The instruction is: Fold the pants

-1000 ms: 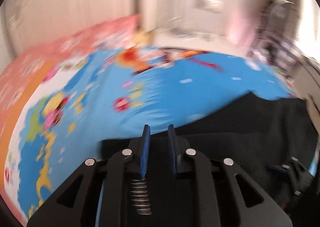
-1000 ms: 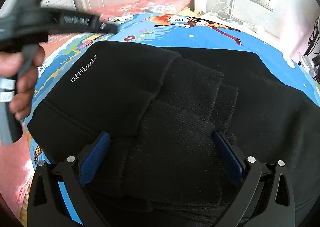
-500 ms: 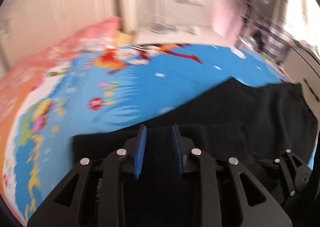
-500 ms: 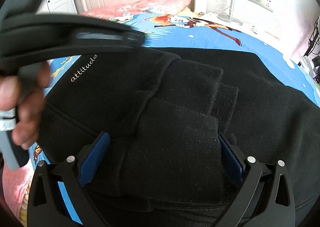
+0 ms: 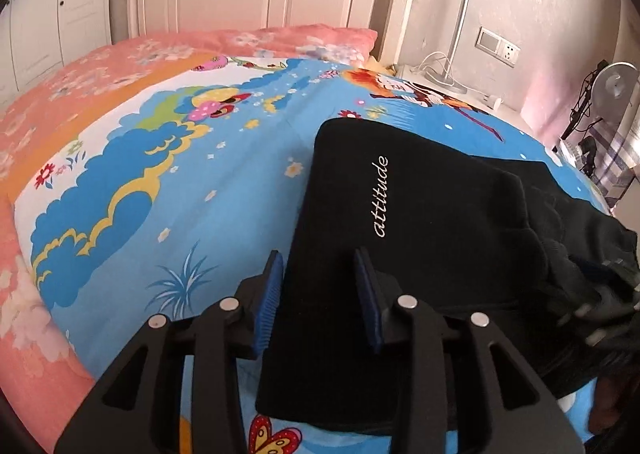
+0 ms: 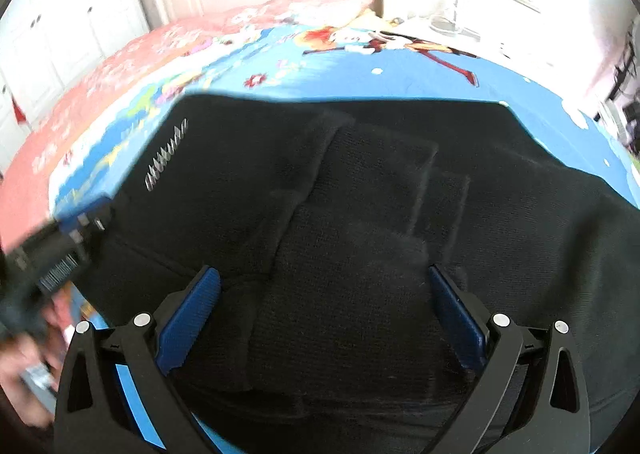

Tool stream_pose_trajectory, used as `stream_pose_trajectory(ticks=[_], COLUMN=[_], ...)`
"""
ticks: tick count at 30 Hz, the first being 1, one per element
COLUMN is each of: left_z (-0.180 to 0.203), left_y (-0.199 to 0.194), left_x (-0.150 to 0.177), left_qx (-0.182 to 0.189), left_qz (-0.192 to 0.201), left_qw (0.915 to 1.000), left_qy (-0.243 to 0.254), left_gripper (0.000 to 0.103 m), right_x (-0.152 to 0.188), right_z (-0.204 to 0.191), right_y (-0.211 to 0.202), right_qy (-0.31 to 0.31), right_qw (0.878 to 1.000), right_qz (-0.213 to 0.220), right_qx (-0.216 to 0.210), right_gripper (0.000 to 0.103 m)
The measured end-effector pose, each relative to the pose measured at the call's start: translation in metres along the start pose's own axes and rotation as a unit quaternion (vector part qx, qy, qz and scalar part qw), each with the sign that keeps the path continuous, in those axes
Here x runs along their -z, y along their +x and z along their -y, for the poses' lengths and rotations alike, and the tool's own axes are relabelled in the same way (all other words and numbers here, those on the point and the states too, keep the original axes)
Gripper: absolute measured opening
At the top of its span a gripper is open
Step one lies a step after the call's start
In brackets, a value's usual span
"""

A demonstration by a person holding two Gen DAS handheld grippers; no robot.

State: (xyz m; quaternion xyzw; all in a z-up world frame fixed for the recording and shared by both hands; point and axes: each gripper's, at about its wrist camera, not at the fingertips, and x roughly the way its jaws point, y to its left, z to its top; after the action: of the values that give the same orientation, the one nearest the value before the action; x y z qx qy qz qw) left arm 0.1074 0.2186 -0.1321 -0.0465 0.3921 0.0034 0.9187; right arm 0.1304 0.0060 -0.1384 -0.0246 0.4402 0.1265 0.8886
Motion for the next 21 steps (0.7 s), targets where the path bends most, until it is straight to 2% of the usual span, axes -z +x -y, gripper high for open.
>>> stream_pose_trajectory(ticks=[3,6,10,12,14,19,21], left_z=[-0.002,-0.003,-0.009,-0.014,-0.019,-0.023,-0.024], left_y=[0.0,-0.001,-0.001,-0.003,-0.005,-0.016,-0.026], left_x=[0.002,0.006,0.007,0.009,0.011,0.015,0.017], left_qx=[0.003,0.003,0.006,0.013,0.024,0.034,0.036], left_qz=[0.004,0.007,0.007,0.007,0.006,0.008,0.023], left_qw=[1.0,0.9999,0.9997,0.9994,0.9988,0.9985,0.9981], left_qy=[-0.007,-0.013,-0.024,-0.033,-0.041,-0.042,-0.046], left_gripper=[0.037,0.039,0.047,0.051,0.055,0.057,0.056], right_x=[-0.02,-0.045,-0.064,-0.064,-0.053,-0.053,-0.051], right_z=[-0.003,0.002,0.007,0.016,0.024,0.022,0.024], right_y=[-0.014,-0.009,0.019,0.043,0.058,0.058,0.06], right_qy=[-0.007,0.007,0.002,0.004,0.01,0.006,0.009], right_qw=[1.0,0.999,0.999,0.997,0.998,0.998,0.998], right_qz=[0.029,0.04,0.027,0.004,-0.012,-0.004,-0.003], right_qx=[-0.004,-0.002,0.038,0.075,0.068,0.068,0.065], right_gripper=[0.097,0.094,0.087,0.085,0.085,0.085,0.085])
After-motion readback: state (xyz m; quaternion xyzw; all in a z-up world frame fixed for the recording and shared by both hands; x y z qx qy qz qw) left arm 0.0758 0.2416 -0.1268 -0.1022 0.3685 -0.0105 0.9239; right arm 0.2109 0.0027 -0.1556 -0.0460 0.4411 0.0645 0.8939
